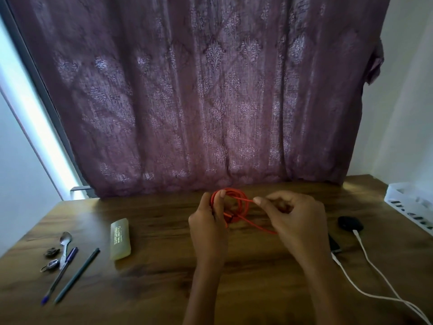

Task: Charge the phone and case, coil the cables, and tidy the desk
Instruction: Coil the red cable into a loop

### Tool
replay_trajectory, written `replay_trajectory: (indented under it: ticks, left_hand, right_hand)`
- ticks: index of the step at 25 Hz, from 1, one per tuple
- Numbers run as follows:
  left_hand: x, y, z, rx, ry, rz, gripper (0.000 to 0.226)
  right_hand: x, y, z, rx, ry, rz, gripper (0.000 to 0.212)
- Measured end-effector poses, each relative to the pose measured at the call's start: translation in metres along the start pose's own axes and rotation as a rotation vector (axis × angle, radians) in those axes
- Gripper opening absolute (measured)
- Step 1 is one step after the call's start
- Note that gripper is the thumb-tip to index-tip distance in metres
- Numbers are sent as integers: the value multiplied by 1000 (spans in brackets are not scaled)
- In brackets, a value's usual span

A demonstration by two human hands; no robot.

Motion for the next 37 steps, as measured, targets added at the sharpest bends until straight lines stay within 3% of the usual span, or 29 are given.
replay_trajectory:
  ticks: [2,6,9,11,14,18,20,28,34,37]
  left_hand:
    - [7,-1,2,27,53,-21,31]
    - [16,-6,6,171,172,-168,39]
    - [13,-7,6,219,190,-170,41]
    - [11,-9,7,239,188,-181,42]
    - [10,-13,10,255,176,-201,41]
    - [15,-22,14,221,148,-173,43]
    - [18,-26,16,205,130,-178,42]
    - [18,-26,25,175,83,-151,46]
    - [7,-28,23,239,15,-306,46]
    - [-5,-20,15,247,-15,-351,43]
  right_hand:
    - [-1,3,1,17,-72,32,12]
    - [-17,5,-2,-149,-409,1183,50]
    - [-35,4,-4,-149,-408,1396,56]
    - [-51,3,-10,-185,-380,1378,47]
    - [-64,-2,-15,-163,-284,1085,32]
    - [-48,7,-3,-249,14,897,32]
    - [-34,11,3,-229,62,742,29]
    - [5,16,15,-63,83,533,10]
    - [-16,62,12,-337,-111,417,18]
    - [-27,50,8,-295,-179,484,15]
Point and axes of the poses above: each hand's wrist, its own z-axis towards the middle knuckle, its own x-axis out of the back of the hand, y = z × x, the point moved 6 cm from there along z, towards the middle knuckle, and after that the axes turned 2 degrees about z, right-handed, at the moved point
